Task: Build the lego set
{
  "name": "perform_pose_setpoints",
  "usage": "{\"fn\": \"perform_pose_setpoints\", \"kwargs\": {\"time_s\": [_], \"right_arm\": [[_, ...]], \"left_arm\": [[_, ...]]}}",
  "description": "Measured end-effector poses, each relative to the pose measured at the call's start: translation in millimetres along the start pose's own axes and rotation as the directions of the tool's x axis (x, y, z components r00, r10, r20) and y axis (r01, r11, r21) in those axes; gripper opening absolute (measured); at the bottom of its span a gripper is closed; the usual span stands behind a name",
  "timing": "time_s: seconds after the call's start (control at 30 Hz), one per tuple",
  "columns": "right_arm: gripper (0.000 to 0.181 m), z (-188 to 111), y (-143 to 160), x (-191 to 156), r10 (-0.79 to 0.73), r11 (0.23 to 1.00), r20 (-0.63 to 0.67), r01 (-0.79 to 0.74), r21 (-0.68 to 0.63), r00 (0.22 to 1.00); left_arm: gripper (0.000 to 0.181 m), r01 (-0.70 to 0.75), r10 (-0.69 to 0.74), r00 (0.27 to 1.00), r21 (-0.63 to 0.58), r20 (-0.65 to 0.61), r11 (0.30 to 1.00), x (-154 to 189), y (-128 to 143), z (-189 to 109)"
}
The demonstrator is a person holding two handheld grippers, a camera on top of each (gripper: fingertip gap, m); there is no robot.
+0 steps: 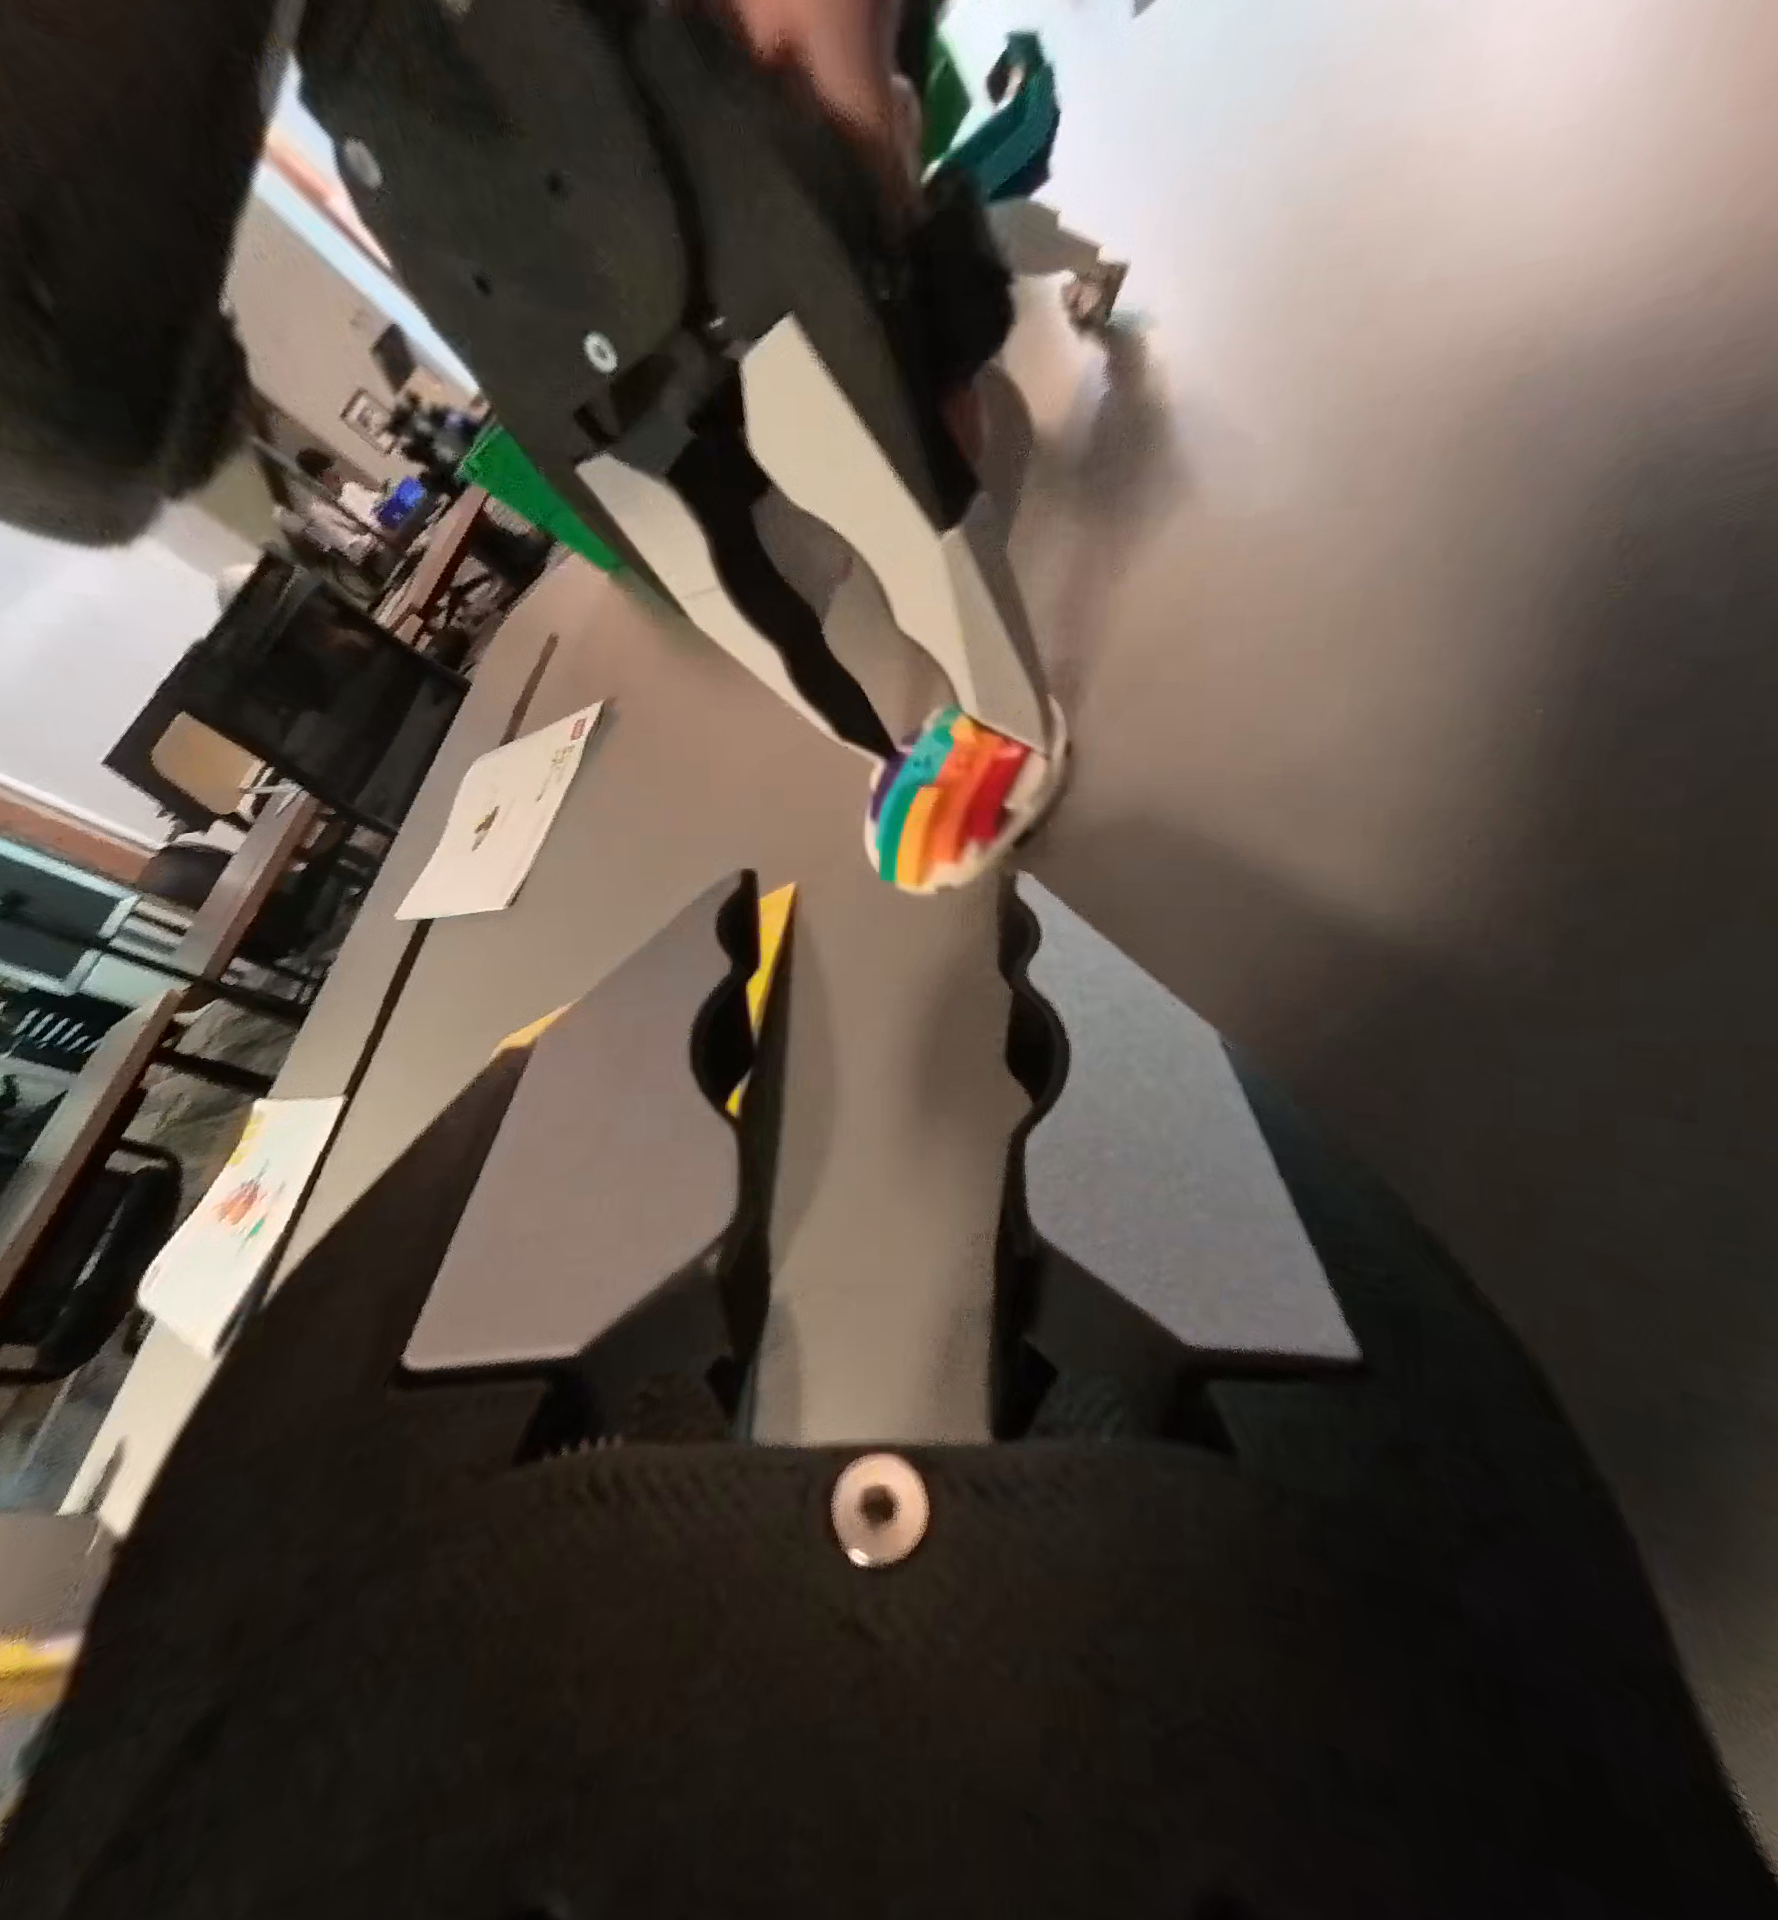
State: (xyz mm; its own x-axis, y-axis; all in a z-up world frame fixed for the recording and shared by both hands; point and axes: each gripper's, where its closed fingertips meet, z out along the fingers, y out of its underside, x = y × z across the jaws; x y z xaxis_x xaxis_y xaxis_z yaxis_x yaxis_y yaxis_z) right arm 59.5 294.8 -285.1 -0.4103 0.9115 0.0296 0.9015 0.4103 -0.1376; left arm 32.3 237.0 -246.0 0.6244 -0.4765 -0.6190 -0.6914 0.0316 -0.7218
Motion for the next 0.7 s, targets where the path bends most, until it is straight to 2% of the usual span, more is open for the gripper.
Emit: {"fn": "perform_pose_setpoints", "kwargs": {"time_s": [0.2,0.27,0.37,0.47,0.53,0.6,0.63,0.7], "right_arm": [[0.047,-4.4,-8.4,-85.3,-0.061,0.972,0.051,0.047,0.229,0.997],[0.048,-11.7,-4.3,-100.7,-0.067,0.953,-0.008,0.066,0.297,0.998],[0.062,-28.8,-8.3,-132.1,-0.13,0.877,-0.109,0.166,0.452,0.986],[0.087,-14.0,-2.4,-150.7,-0.216,0.874,-0.212,0.286,0.394,0.953],[0.095,-10.9,-8.4,-158.2,-0.189,0.867,-0.165,0.243,0.434,0.968],[0.096,0.5,3.2,-160.0,-0.179,0.91,-0.131,0.215,0.355,0.975],[0.103,3.3,6.5,-163.3,-0.183,0.917,-0.127,0.215,0.336,0.975],[0.104,-1.4,11.0,-177.3,-0.17,0.927,-0.069,0.183,0.328,0.983]], "left_arm": [[0.049,0.019,0.0,0.992,0.147,-0.128,0.989,20.5,-24.7,-8.5],[0.049,0.059,-0.034,0.989,0.169,-0.147,0.984,20.1,-29.0,-10.0],[0.048,0.121,-0.097,0.985,0.175,-0.14,0.977,12.2,-29.2,-10.5],[0.048,0.178,-0.15,0.977,0.192,-0.152,0.965,7.7,-31.3,-12.2],[0.048,0.203,-0.171,0.971,0.201,-0.165,0.958,7.1,-33.0,-13.7],[0.049,0.213,-0.175,0.967,0.213,-0.184,0.954,9.3,-35.4,-16.2],[0.049,0.213,-0.171,0.966,0.22,-0.194,0.952,11.1,-37.1,-17.5],[0.05,0.205,-0.158,0.965,0.232,-0.207,0.951,15.0,-40.7,-19.4]]}}
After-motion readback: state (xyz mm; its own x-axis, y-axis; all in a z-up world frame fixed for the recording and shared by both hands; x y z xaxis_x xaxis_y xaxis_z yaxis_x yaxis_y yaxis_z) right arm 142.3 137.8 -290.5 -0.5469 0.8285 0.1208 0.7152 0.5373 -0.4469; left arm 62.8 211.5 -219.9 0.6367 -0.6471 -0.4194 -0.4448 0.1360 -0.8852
